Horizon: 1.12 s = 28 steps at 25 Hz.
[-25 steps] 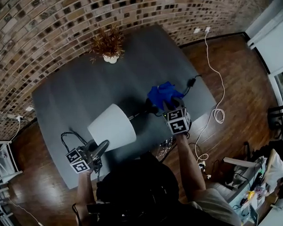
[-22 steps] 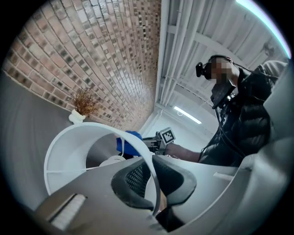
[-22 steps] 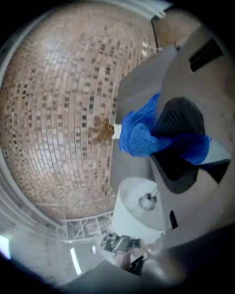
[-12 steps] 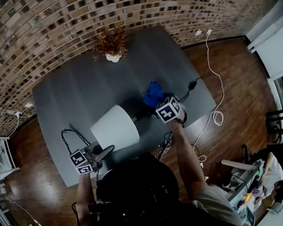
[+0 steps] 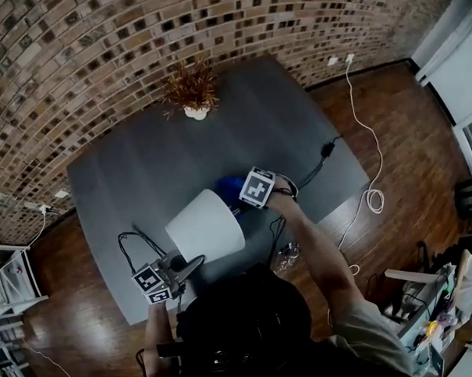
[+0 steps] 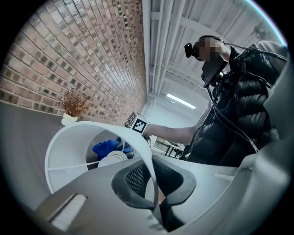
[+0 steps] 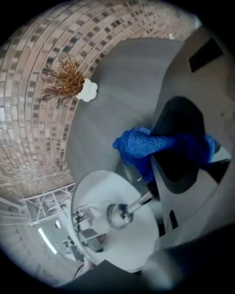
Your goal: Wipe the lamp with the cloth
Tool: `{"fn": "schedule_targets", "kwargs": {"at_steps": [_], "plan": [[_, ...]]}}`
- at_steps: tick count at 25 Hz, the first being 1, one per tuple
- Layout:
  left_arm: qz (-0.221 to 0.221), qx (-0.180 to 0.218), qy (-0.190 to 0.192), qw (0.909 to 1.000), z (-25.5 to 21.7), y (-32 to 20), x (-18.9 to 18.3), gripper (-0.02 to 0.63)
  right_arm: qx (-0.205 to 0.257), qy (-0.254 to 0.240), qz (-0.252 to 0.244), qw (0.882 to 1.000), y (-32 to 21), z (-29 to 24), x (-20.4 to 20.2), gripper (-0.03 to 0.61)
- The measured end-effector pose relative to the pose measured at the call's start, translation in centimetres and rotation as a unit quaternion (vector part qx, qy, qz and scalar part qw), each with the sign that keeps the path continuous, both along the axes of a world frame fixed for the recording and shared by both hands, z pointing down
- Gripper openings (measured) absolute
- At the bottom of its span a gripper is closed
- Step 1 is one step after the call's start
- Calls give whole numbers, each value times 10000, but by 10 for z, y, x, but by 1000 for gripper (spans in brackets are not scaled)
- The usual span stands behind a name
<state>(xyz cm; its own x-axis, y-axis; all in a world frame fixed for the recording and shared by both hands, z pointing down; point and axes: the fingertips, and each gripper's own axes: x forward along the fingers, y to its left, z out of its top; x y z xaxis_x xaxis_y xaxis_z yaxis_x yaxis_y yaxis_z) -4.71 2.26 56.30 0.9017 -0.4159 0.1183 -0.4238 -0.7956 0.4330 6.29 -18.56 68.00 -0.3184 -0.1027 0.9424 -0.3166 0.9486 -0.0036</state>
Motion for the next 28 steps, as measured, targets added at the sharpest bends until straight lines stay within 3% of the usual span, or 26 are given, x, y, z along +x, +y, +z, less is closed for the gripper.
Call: {"fn": "schedule_targets", "kwargs": {"at_steps": [3, 6, 11, 14, 17, 19, 22, 23, 25, 26, 28], "plan": [[-141, -124, 58, 9998, -1, -6, -1, 12, 819, 777, 393, 9928, -47, 0, 48, 97], [-417, -351, 404, 9977, -9, -22, -8, 14, 1792, 1288, 978, 9704, -83, -23, 107, 95], [-616, -507, 728, 9942, -47, -65, -23, 17, 1910, -212, 2135, 9579, -58, -72, 149, 95], [-529, -585, 496, 9957, -71, -92, -28, 18, 1733, -1327, 2589, 9409, -27, -89, 156, 95], [-549, -858, 123, 9947, -88, -123, -44, 18, 1522, -1903, 2869, 9265, 8, -92, 161, 95], [-763, -1254, 16, 9892, -104, -149, -62, 18, 1396, -2163, 3040, 9172, 26, -92, 163, 95], [-1367, -2067, -42, 9688, -123, -187, -77, 21, 1228, -2436, 3275, 9046, 43, -88, 170, 95], [-1699, -2494, 14, 9534, -125, -197, -79, 27, 1169, -2503, 3333, 9014, 47, -86, 171, 95], [-2256, -3427, 486, 9107, -126, -217, -73, 54, 1118, -2592, 3377, 8979, 49, -84, 171, 95], [-2311, -3687, 754, 8972, -129, -229, -65, 61, 1130, -2634, 3378, 8965, 46, -85, 168, 95], [-2251, -3905, 1092, 8860, -139, -255, -43, 74, 1223, -2781, 3344, 8921, 38, -94, 157, 95]]}}
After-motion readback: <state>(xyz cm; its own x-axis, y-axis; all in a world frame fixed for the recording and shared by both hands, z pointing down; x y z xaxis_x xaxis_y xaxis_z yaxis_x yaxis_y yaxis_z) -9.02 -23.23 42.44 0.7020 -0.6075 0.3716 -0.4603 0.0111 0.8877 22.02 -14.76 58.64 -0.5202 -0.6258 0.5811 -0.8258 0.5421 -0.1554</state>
